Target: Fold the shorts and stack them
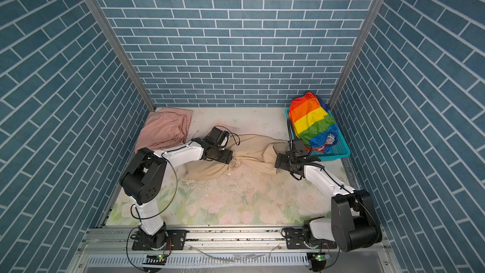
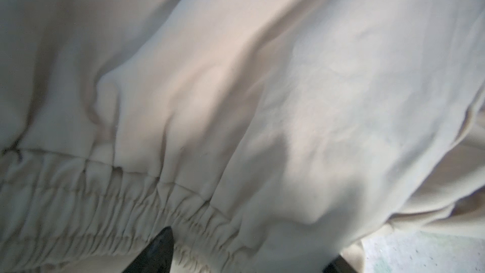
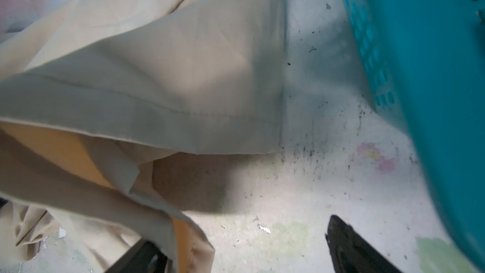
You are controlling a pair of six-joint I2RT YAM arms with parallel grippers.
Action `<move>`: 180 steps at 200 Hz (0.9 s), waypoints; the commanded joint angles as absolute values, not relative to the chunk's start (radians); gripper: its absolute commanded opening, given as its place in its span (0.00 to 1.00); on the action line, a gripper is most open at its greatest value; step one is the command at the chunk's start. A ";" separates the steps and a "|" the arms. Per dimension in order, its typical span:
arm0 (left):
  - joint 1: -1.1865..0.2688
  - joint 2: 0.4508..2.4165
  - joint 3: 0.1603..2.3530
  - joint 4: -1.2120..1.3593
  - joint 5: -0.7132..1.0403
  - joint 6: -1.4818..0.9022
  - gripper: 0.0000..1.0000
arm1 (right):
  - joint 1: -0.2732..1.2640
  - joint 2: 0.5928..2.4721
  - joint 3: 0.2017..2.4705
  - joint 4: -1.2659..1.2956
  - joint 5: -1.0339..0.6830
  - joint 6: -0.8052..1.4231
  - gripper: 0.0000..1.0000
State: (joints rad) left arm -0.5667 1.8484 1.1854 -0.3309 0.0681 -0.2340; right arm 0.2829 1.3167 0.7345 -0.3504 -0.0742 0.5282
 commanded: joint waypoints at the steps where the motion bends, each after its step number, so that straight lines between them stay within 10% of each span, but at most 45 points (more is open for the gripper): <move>1: -0.553 1.791 1.160 -0.303 0.069 -0.253 0.78 | 0.278 1.328 0.720 -0.340 -0.081 0.567 0.93; 180: -0.583 1.737 1.031 -0.167 0.125 -0.326 0.78 | 0.277 1.322 0.692 -0.312 -0.113 0.591 0.93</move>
State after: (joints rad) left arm -0.5674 1.7283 1.0424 -0.1879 0.1253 -0.3122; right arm 0.2813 1.3281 0.7082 -0.3241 -0.1009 0.5545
